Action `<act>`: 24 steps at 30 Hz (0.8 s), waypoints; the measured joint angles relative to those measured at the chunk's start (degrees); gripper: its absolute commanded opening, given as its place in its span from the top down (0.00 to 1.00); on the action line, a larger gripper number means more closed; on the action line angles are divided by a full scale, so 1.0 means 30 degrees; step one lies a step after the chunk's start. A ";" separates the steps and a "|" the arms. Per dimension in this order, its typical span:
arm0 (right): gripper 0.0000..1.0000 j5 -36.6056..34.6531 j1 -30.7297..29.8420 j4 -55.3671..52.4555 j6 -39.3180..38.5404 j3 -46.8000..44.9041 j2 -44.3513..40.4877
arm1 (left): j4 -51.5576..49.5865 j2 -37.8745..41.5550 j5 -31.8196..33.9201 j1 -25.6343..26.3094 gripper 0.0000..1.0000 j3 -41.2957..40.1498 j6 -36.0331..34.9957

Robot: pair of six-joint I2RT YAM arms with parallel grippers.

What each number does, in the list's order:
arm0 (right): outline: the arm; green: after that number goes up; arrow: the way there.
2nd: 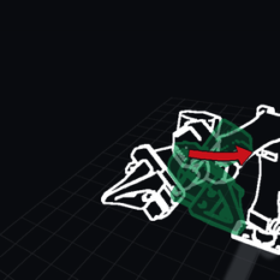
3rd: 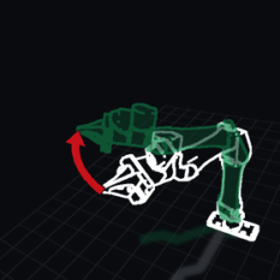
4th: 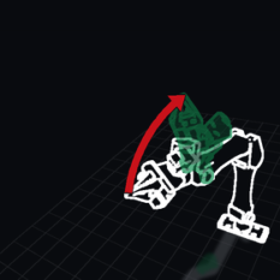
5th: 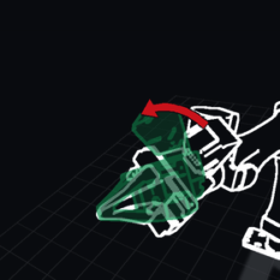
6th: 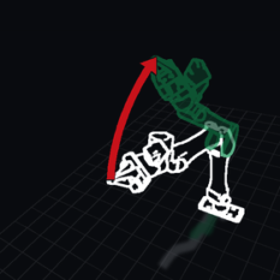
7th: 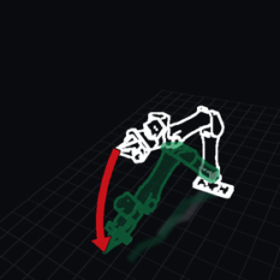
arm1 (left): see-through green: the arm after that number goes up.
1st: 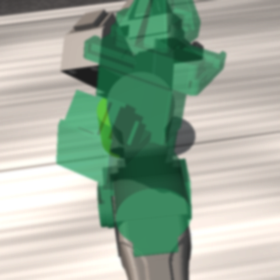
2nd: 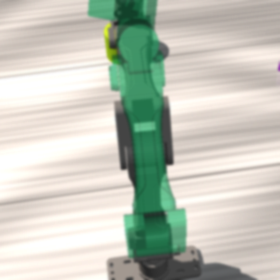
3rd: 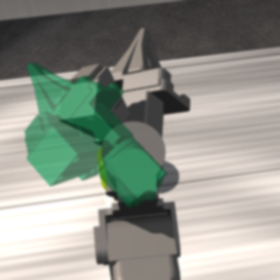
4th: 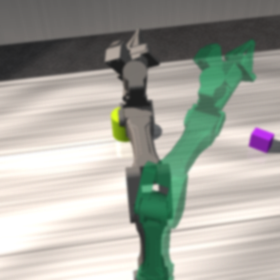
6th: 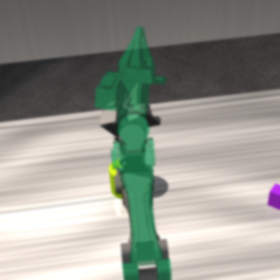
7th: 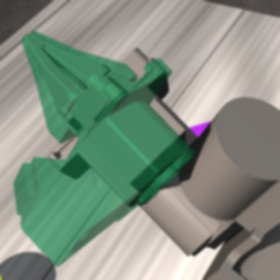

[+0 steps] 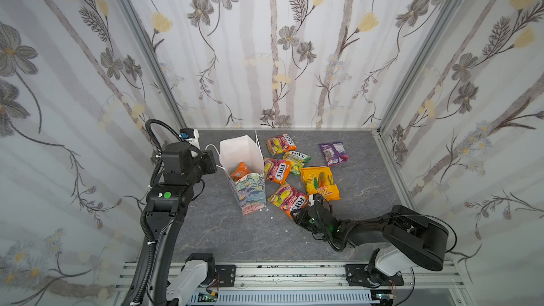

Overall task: Place the snacks into the paper bag
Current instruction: Pick up the snack at the center of the table.

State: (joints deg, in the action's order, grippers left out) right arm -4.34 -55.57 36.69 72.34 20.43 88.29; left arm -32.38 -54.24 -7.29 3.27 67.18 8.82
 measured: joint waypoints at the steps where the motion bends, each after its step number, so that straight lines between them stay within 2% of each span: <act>1: 0.74 0.0029 0.0022 0.0189 0.0095 -0.0044 0.0146 | 0.0000 0.0000 0.0000 0.0000 0.96 0.0000 -0.0007; 7: 1.00 0.0488 0.0342 0.1683 0.0444 -0.0627 0.0809 | -0.0015 -0.0007 0.0051 0.0000 0.96 0.0036 -0.0007; 13: 1.00 0.0539 0.0423 0.2047 0.0583 -0.0787 0.0750 | -0.0015 -0.0007 0.0058 0.0022 0.96 0.0073 -0.0007; 16: 1.00 0.0503 0.0393 0.1137 0.0401 -0.0393 0.0364 | -0.0015 -0.0007 0.0058 0.0022 0.96 0.0073 -0.0007; 24: 1.00 -0.1290 -0.0262 -0.5180 -0.2390 0.3213 -0.1705 | -0.0015 0.0000 0.0066 0.0022 0.96 0.0073 -0.0007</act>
State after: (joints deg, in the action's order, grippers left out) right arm -8.21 -56.36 21.15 65.17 30.06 83.18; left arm -32.42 -54.24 -7.09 3.33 67.40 8.80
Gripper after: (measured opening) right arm 0.048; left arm 0.050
